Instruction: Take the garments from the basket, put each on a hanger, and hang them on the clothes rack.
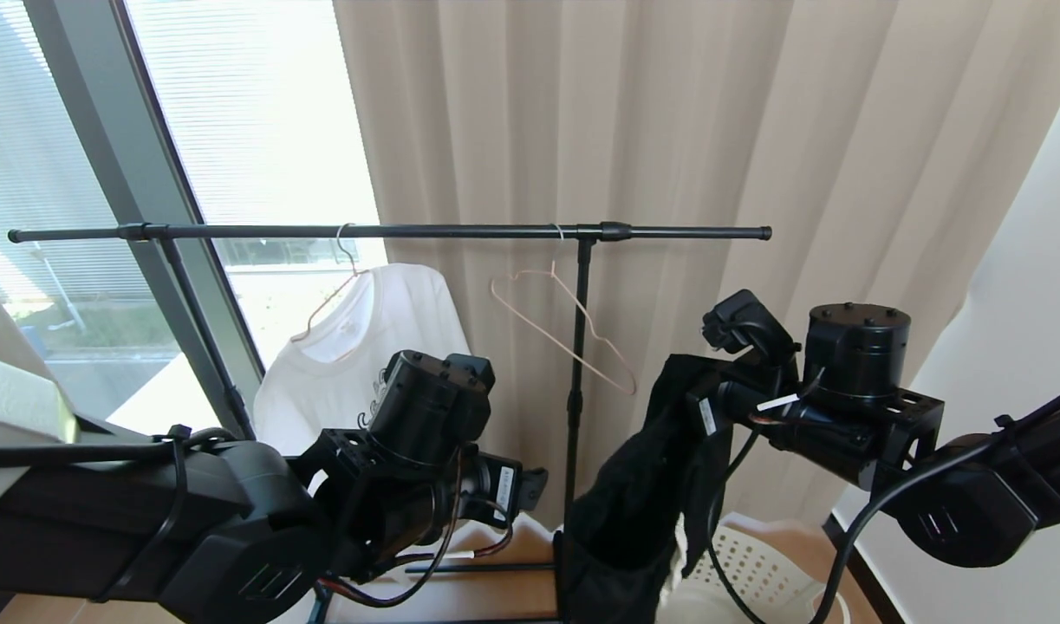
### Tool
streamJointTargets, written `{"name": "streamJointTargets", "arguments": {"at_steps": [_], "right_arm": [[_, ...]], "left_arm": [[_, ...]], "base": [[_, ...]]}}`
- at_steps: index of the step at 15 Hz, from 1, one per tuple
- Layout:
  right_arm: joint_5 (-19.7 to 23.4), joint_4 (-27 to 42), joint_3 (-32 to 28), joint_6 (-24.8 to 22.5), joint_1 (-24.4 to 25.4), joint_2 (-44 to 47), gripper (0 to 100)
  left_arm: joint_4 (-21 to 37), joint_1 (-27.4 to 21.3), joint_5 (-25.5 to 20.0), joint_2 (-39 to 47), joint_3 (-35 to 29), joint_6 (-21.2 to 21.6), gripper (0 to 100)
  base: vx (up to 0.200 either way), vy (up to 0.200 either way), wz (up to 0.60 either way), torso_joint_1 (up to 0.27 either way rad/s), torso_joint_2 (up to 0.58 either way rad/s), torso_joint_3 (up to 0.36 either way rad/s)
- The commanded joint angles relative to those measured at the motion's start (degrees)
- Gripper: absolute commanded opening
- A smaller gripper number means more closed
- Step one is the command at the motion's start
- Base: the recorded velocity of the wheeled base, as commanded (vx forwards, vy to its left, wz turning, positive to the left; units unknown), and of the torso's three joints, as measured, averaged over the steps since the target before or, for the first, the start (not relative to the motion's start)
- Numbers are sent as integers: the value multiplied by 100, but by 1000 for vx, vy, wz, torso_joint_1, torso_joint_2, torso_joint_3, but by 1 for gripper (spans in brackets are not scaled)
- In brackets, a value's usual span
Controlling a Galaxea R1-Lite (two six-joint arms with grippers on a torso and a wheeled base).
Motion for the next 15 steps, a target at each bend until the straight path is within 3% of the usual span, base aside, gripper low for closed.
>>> {"name": "streamJointTargets", "arguments": {"at_steps": [1,6,12,15], "right_arm": [[0,-6,3,-43,-100,-73,0],[-9,2,12,-158,-197,-117,0],[-9,2,12,-158,-205,-108,0],[-9,2,12,-158,-205,-108,0]], "left_arm": [[-168,37,-133,-133,153,5,100],[-229,72,-98,-133,135,93,100],[-247,116,-80,-124,135,111,100],[-256,169,-1,-115,118,111,100]], "base": [[0,0,0,0,0,0],[0,0,0,0,0,0],[0,-200,0,4,3,1],[200,-133,0,-2,4,1]]}}
